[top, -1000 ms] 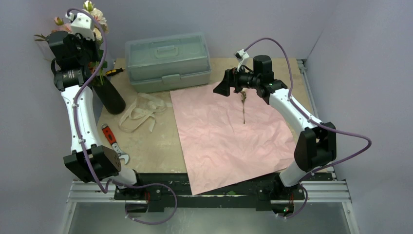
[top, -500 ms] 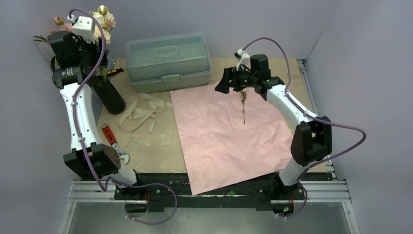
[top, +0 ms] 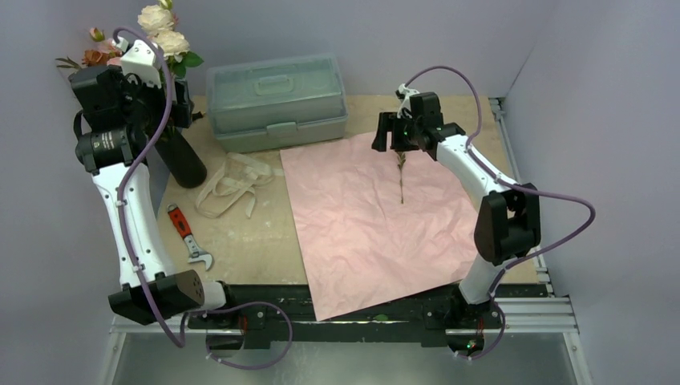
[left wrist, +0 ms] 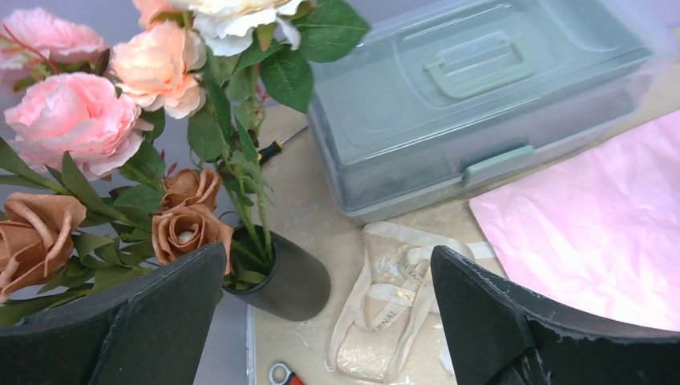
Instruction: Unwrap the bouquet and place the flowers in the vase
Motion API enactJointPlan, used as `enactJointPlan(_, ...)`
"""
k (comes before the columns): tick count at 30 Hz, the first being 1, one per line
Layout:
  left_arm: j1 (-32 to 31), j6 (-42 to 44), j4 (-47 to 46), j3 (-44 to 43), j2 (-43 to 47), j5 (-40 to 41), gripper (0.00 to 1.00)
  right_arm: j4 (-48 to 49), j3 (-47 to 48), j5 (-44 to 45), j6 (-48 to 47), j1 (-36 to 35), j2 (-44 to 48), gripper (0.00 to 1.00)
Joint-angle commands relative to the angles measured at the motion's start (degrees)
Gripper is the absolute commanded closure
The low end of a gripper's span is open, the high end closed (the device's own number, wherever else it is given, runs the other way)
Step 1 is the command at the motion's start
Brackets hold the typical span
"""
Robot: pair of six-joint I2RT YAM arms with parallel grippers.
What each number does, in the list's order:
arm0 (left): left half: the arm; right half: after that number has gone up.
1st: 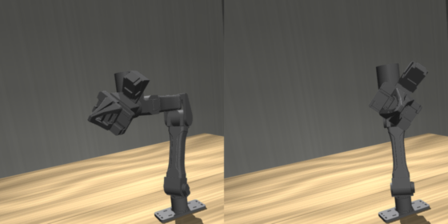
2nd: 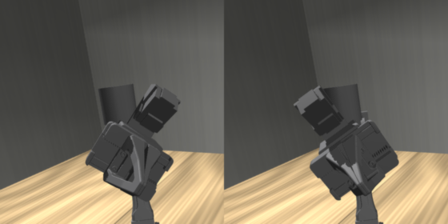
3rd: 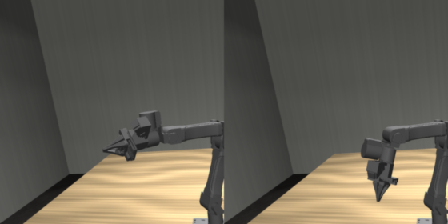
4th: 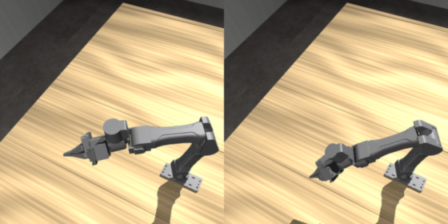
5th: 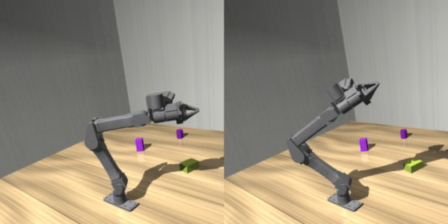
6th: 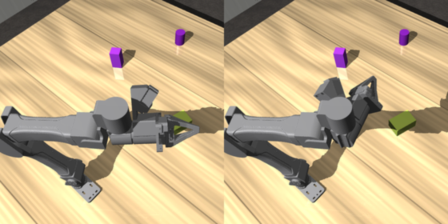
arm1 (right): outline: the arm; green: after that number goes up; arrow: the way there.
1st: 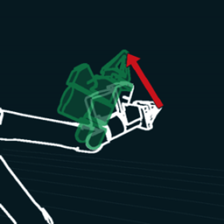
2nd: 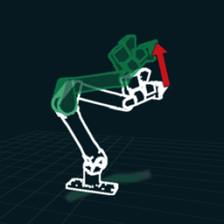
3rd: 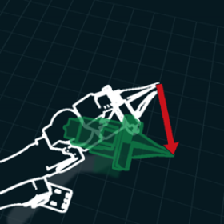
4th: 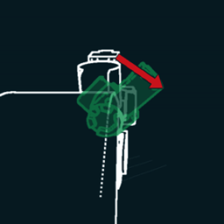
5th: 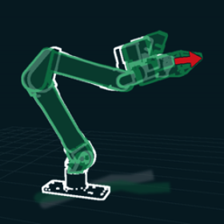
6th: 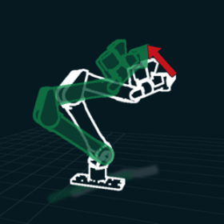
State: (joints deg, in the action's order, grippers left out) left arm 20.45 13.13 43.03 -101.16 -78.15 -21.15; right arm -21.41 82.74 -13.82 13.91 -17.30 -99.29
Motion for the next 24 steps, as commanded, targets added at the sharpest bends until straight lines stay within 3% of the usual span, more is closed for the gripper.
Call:
enactJointPlan(1,-0.1,1.9,-1.0,1.0,4.3,-6.9,0.0,-4.1,3.1,10.0,-1.0,0.8,-1.7,0.26)
enactJointPlan(8,-1.6,4.5,3.1,-0.1,4.1,-15.7,0.0,-8.0,3.6,16.2,-2.1,1.8,-6.3,0.41)
enactJointPlan(16,-10.1,5.8,5.7,-1.7,2.3,-12.7,0.0,-8.5,2.8,19.7,-2.3,2.3,-11.9,0.49)
enactJointPlan(24,-12.2,2.5,2.8,-0.5,2.2,-12.3,0.0,-6.5,2.3,20.6,-2.9,2.4,-15.4,0.54)
